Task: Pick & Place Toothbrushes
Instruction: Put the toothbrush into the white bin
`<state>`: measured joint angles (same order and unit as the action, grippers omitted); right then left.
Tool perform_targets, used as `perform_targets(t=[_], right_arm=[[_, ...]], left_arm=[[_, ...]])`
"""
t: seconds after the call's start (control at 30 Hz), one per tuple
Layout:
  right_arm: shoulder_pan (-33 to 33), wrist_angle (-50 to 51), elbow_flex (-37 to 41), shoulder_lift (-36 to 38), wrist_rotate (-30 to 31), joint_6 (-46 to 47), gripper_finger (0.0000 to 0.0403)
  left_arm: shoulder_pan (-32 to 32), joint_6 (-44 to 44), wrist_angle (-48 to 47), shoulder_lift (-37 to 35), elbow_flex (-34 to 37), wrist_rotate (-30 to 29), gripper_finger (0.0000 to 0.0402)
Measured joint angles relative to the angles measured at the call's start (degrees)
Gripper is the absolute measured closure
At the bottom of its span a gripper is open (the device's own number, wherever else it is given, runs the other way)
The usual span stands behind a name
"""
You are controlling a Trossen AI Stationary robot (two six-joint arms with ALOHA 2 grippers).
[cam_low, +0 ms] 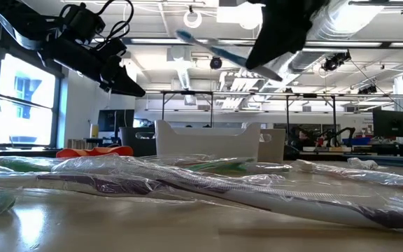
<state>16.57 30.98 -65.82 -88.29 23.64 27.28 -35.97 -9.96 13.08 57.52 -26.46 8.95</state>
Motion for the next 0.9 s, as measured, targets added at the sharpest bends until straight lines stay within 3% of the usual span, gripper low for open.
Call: perform_targets(t=[0.37,0.9], right_arm=[[-8.4,-7.1,0.0,-0.2,1.8,-8.0,0.0387],[-16.5,-7.3,0.0,-0.2,1.2,-12.1,0.0387]], left_arm=[[0.0,0.0,0.0,0.0,0.0,0.0,0.0235],[0.0,0.0,2.6,0.0,0.0,0.0,0.0235]])
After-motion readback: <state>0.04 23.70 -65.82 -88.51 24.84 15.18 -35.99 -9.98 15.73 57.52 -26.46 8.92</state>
